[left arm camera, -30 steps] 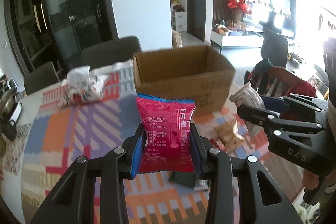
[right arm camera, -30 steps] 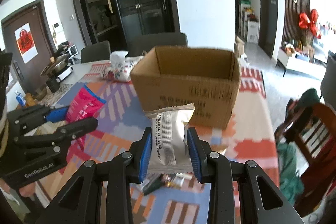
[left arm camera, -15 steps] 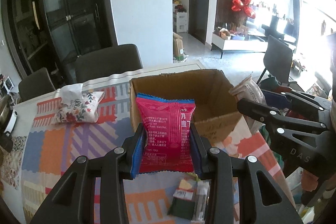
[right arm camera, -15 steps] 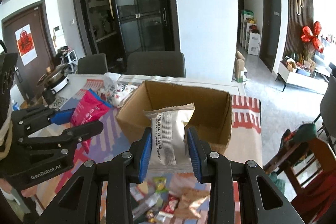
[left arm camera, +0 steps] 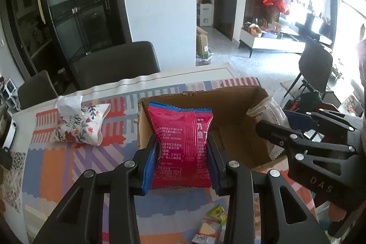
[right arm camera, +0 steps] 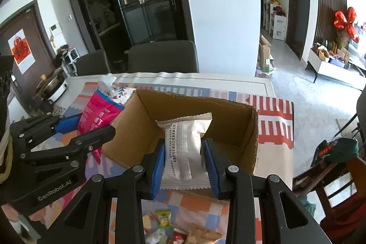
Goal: Organize snacks
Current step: 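Carry both snacks into the cardboard box and open both tools, then grasp the white-wrapped bar with the left tool while the right tool grasps the gold biscuit bag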
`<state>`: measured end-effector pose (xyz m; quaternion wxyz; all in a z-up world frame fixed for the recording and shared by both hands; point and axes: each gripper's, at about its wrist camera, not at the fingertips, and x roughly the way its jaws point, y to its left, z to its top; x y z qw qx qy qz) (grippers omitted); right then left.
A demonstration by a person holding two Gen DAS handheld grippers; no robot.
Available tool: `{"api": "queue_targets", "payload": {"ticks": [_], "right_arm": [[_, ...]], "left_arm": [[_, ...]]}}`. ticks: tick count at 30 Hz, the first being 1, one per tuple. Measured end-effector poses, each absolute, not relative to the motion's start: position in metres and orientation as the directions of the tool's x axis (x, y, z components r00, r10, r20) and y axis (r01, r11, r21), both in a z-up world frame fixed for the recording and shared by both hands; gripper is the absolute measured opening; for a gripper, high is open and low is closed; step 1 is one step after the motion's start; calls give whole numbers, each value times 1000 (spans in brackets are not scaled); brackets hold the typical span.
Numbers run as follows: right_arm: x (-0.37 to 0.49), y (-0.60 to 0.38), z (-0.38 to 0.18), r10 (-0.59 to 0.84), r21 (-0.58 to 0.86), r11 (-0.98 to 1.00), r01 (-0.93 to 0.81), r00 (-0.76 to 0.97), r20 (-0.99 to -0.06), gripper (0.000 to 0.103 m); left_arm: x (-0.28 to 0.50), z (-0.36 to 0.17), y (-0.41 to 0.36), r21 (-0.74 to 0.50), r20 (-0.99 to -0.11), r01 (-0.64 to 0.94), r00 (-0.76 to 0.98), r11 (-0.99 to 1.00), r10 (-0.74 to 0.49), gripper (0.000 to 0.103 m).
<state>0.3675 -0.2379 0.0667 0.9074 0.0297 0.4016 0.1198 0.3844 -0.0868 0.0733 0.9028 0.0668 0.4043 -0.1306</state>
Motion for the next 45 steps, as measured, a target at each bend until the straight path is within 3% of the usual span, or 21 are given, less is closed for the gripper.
{"api": "queue_targets", "payload": {"ticks": [3, 7, 12, 25, 45], "right_arm": [[377, -239, 65, 219, 125, 974, -188, 653, -725, 37], [380, -251, 61, 192, 128, 981, -144, 656, -730, 53], [359, -258, 62, 204, 155, 979, -133, 658, -725, 53], [285, -246, 65, 235, 146, 970, -193, 611, -756, 53], [236, -247, -3, 192, 129, 978, -165, 456, -869, 53]], "left_arm": [[394, 72, -86, 35, -753, 232, 645, 972, -127, 49], [384, 75, -82, 56, -735, 209, 670, 976, -102, 58], [354, 78, -84, 99, -728, 213, 681, 972, -75, 59], [277, 80, -80, 63, -730, 289, 666, 955, -153, 62], [234, 2, -91, -14, -858, 360, 475, 933, -196, 60]]}}
